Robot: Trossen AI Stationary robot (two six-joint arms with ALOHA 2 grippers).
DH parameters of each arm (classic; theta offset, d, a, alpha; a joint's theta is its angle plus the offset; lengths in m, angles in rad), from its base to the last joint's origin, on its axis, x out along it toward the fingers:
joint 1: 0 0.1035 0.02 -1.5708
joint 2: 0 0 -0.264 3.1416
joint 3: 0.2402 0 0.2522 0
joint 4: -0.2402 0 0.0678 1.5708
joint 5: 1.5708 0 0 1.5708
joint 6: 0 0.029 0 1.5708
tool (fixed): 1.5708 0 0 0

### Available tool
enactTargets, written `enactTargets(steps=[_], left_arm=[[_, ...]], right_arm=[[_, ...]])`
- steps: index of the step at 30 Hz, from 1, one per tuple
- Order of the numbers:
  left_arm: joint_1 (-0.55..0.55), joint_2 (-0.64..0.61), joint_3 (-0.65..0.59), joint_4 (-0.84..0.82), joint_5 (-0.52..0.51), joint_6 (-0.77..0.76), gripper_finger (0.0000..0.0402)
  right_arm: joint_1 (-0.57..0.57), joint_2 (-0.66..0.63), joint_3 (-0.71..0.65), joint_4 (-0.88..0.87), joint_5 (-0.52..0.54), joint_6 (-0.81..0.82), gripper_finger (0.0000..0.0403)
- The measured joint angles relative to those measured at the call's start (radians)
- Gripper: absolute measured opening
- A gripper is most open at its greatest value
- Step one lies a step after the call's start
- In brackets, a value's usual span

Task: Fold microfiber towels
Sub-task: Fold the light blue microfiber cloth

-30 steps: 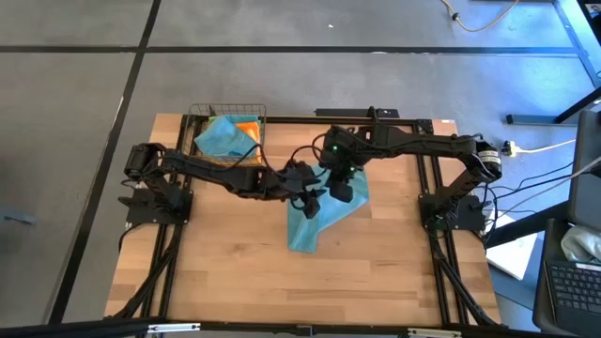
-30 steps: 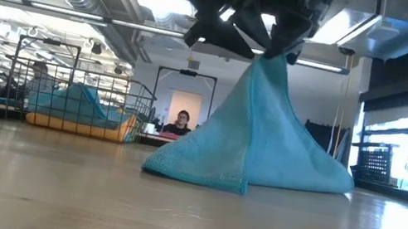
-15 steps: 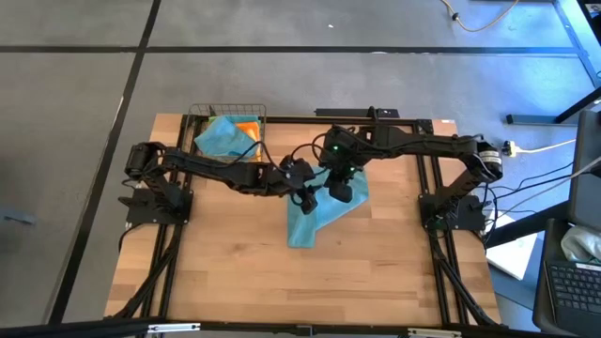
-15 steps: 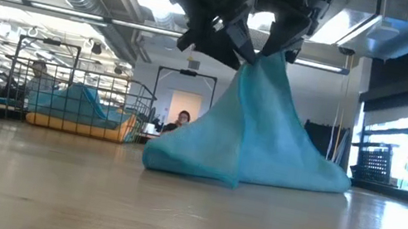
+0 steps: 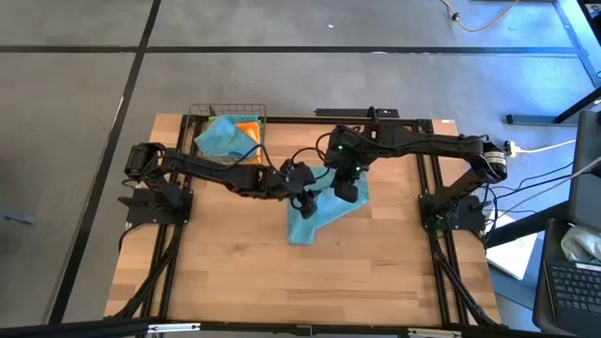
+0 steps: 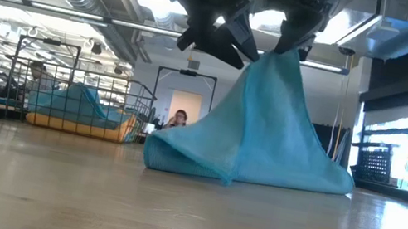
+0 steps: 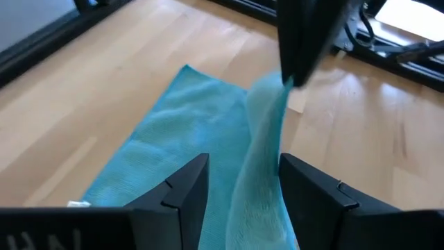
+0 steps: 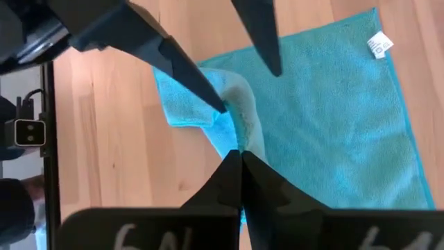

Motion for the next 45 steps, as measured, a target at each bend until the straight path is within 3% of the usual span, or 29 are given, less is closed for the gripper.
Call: enactTargets(steps=[22,26,29,37,43,45], left_arm=[[-0.083,-0.009,0.000,-0.177,0.117,-0.074,0.0166],[-0.137,-0.012,0.002,-0.185,0.213,0.074,0.0166],[-0.204,-0.012,0.002,-0.242,0.221,0.270,0.0166],[-0.354,0.061,0.005,-0.255,0.048,0.514,0.0166],[-0.413,0.197,0.003,-0.230,0.016,0.637,0.0166],[-0.419,0.235,0.002,-0.214,-0.037,0.657,0.0166]], right_arm=[[-0.002,-0.077,0.000,-0.087,0.020,0.007,0.0006],[-0.002,-0.077,0.000,-0.089,0.020,0.001,0.0006],[-0.002,-0.077,0.000,-0.090,0.020,-0.003,0.0006],[-0.002,-0.076,0.000,-0.091,0.020,-0.025,0.0006],[-0.002,-0.076,0.000,-0.090,0.044,-0.027,0.0006],[-0.002,-0.076,0.000,-0.090,0.046,-0.023,0.0006]])
